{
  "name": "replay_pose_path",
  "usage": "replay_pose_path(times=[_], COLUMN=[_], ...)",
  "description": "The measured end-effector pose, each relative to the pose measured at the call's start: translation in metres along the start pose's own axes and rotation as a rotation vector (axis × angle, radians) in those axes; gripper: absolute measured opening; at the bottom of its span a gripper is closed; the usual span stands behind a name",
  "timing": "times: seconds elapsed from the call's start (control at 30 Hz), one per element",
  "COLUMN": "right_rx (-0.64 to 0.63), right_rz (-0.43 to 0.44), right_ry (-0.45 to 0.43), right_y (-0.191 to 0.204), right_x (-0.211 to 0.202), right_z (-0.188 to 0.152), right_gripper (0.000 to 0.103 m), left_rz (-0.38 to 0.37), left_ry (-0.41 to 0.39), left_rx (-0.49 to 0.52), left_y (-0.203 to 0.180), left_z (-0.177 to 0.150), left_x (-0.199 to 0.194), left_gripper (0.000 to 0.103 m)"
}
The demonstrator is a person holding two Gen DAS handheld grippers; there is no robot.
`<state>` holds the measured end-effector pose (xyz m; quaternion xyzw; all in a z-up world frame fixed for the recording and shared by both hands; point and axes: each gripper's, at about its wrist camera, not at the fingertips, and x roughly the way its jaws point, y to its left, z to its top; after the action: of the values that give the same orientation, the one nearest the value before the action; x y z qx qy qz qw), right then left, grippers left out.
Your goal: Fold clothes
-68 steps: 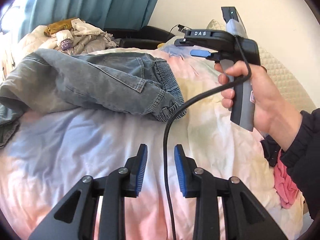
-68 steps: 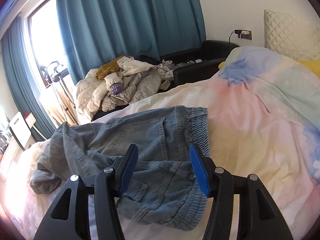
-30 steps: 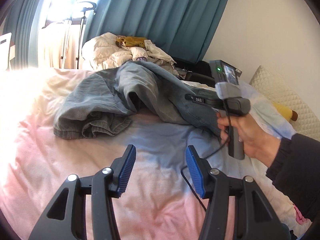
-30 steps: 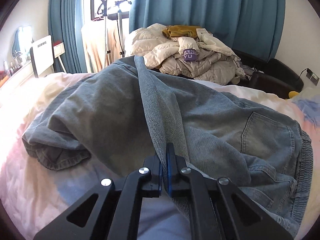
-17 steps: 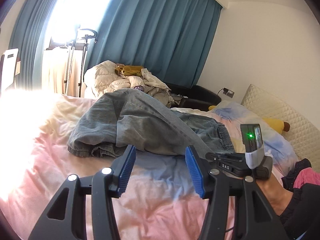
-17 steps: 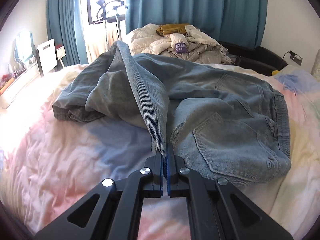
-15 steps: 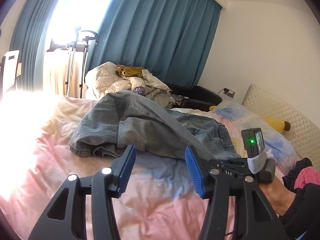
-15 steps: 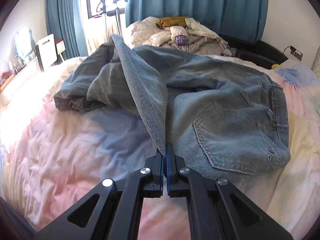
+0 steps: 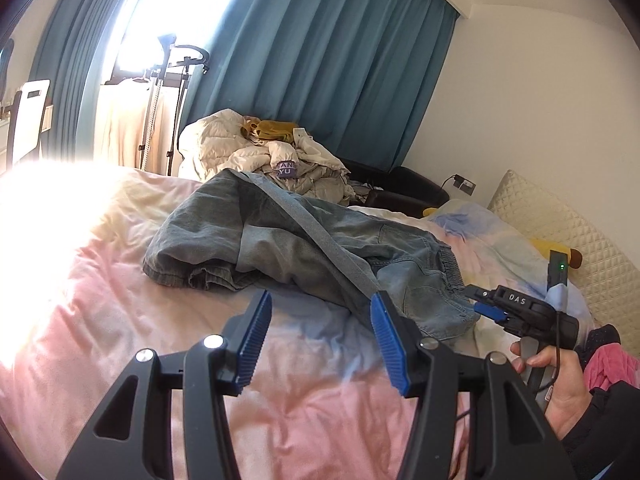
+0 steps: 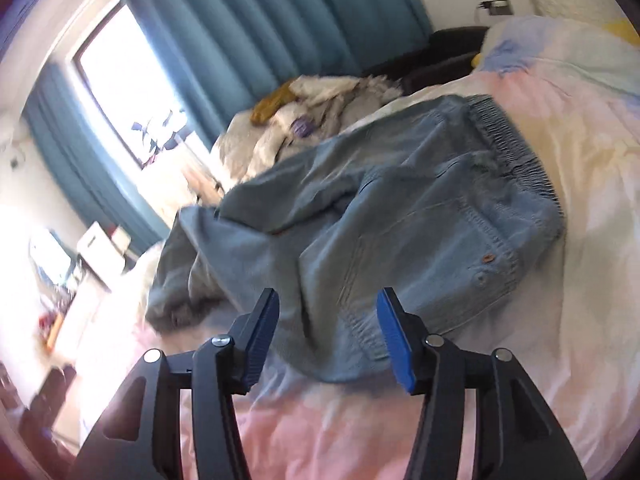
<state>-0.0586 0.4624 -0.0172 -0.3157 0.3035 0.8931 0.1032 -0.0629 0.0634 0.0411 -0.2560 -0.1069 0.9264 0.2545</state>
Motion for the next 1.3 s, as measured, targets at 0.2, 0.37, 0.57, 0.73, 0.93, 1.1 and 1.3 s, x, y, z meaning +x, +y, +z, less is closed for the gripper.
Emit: replay_pose_path(times=[0.2, 0.37, 0.57, 0.73, 0.93, 1.1, 1.3], right_rx=[0.524, 0.769, 0.670, 0.410, 0.317, 0.351, 0.326], right_rz=[0.010, 0.073, 0.085, -0.143, -0.354, -0.427, -0.424], right_ry=[-0.129, -0.152, -0.167, -0.118, -0.235, -0.321, -0.296], right_y=[-0.095, -0.154, -0.159, -0.116, -0.096, -0.116, -0.122], right_x=[0.000, 0.032, 0.070, 0.103, 0.089, 0.060, 0.066], right_z=[0.016, 0.012, 0.036, 0.053, 0.069, 0.075, 0.073], right_gripper=[0.055, 0.055, 0.054, 0.022, 0.005, 0.003, 0.004], left_rz=[0.006, 0.036, 0.085, 0.142, 0.230, 0.232, 0.218], left_ry=[0.002, 0.030, 0.043, 0.041, 0.093, 0.139, 0.156], left_rx=[-0.046, -0.085, -0.074, -0.035, -0.008, 0.005, -0.005], left_y=[0.011, 0.022, 0.028, 0.033, 0.042, 0.047, 0.050], left_z=[-0.001, -0.004, -0.007, -0.005, -0.012, -0.019, -0.020], left_x=[0.002, 0.017, 0.032, 0.044, 0.064, 0.081, 0.083], left_gripper=[0.053, 0.053, 0.053, 0.053, 0.053, 0.053, 0.053])
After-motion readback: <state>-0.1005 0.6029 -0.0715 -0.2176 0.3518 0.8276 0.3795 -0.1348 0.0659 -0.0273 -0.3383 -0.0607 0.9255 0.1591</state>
